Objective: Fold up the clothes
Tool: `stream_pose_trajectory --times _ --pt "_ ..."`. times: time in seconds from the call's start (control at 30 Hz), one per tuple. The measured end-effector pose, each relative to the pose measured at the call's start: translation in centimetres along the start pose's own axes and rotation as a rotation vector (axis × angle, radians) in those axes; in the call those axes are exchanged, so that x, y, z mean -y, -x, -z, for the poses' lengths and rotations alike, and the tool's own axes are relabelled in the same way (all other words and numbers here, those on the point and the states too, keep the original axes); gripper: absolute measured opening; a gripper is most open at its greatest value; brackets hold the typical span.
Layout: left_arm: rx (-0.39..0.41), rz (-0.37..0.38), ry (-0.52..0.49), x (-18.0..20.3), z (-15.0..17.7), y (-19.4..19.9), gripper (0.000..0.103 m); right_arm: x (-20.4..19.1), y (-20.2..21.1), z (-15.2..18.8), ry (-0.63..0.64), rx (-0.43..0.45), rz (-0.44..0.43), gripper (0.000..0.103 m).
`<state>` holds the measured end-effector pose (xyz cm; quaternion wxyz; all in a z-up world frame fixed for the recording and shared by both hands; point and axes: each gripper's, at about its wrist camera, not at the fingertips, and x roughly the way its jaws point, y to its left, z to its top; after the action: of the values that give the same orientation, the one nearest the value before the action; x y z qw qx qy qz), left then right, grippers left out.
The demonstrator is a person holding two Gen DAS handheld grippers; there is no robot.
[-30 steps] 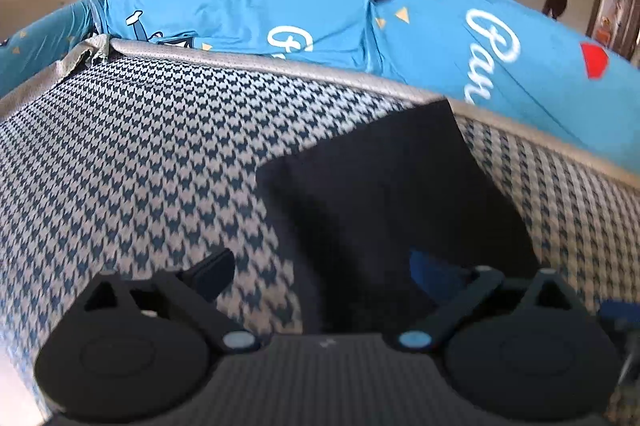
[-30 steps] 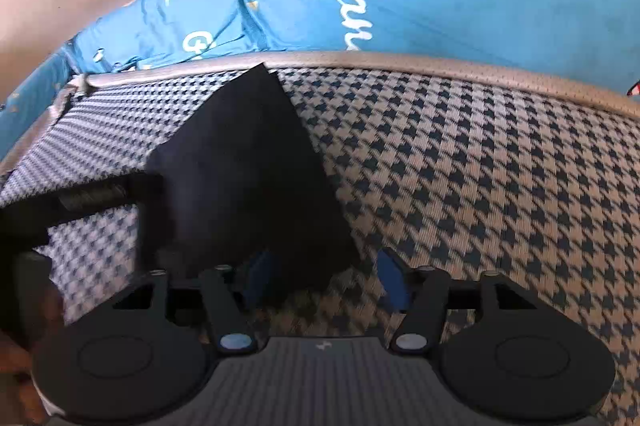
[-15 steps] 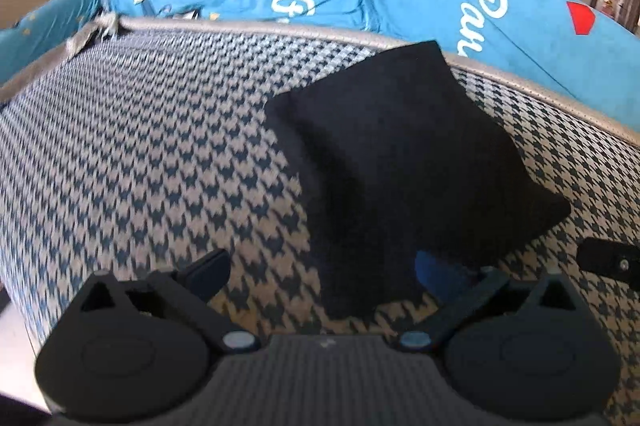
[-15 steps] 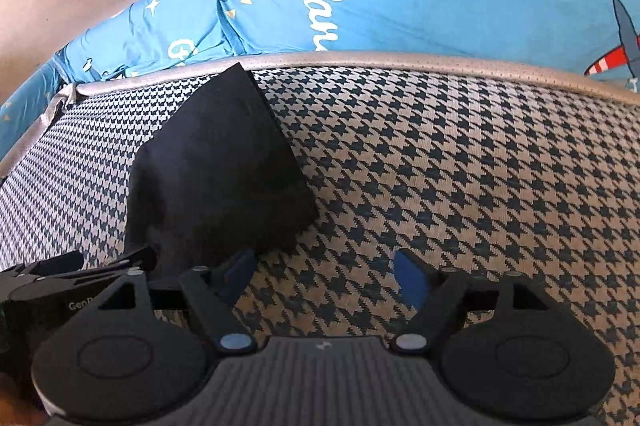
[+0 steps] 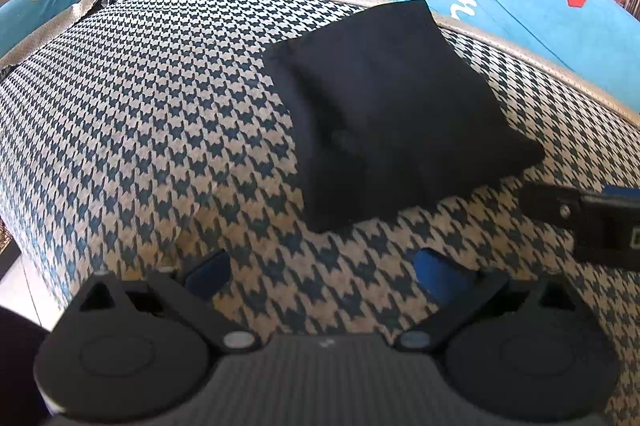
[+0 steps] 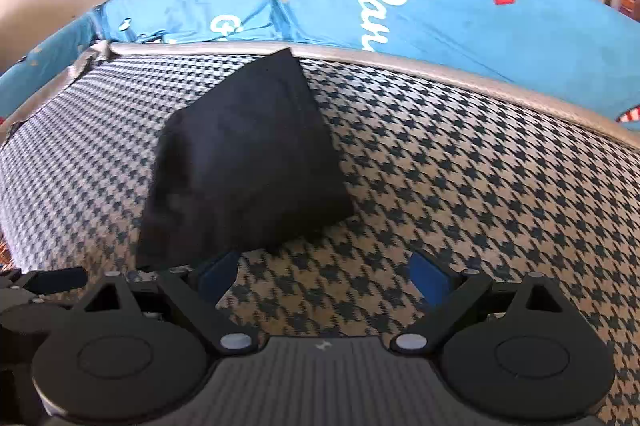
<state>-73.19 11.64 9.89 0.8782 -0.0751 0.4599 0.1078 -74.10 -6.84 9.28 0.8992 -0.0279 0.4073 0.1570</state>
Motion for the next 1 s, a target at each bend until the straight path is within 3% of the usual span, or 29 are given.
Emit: stream_pose_trajectory --times 0.27,1.0 --pt "-0.015 -0.003 0.003 0.4 0.6 1.2 0.103 0.8 0.1 0.0 -0.038 -0.007 -0.045 0.095" --pt "-0.03 -0.037 0.005 1.0 1.7 2.5 0.103 0.8 1.0 0.5 0.025 -0.001 0.008 0.095"
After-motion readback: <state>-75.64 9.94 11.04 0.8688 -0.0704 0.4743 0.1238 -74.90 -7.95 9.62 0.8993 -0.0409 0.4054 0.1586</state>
